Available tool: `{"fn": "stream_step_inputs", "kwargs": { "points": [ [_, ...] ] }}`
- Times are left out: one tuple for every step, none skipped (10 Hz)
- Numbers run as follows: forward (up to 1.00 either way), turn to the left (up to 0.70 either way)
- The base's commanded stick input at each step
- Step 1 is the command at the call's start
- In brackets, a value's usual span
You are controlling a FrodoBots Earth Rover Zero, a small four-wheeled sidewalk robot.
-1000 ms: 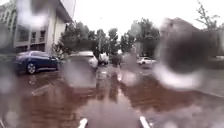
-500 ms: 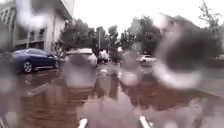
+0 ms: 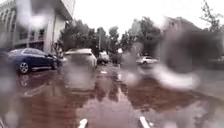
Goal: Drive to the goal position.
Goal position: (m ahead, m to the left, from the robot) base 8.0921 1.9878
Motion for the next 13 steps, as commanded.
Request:
{"fn": "stream_step_inputs", "kwargs": {
  "points": [
    [0.7,0.0],
    [0.7,0.03],
    [0.7,0.14],
    [0.7,0.14],
    [0.7,0.14],
    [0.7,0.14],
    [0.7,0.0],
    [0.7,0.0],
    [0.7,0.0],
    [0.7,0.0],
    [0.7,0.0],
    [0.7,0.0],
    [0.7,0.0]
  ]
}}
